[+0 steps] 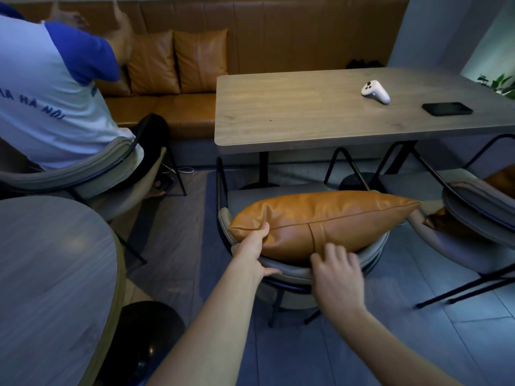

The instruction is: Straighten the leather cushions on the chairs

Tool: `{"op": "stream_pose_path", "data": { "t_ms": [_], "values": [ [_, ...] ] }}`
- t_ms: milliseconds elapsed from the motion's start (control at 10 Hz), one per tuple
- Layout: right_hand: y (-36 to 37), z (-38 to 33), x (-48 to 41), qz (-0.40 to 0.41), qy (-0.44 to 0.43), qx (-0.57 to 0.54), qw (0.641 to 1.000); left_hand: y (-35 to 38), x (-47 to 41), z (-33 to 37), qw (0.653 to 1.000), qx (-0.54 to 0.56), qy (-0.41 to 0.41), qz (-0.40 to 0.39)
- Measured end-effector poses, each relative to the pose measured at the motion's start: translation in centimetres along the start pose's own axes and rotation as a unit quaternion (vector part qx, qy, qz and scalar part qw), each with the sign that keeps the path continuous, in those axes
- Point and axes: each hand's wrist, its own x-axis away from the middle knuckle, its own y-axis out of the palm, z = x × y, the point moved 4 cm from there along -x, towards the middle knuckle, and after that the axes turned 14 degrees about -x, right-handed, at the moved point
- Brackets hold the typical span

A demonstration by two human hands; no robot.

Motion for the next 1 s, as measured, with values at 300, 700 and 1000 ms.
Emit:
{"op": "stream_pose_path", "data": {
  "t_ms": [300, 700, 1000],
  "values": [
    [4.1, -3.2, -1.2, -0.206, -0.095, -0.068, 0.972, -0.1, -1.0, -0.4, 1.000, 0.009, 0.005, -0.016],
    [4.2, -2.4, -1.8, -0.278, -0.097, -0.100, 0.950, -0.7, 0.8, -1.0, 0.995, -0.089, 0.015, -0.034],
    [-0.1, -2.2, -4.3, -0.318, -0.028, -0.191, 0.928, -4.0, 4.6, 0.6, 0.890, -0.438, 0.120, 0.052]
  ]
}}
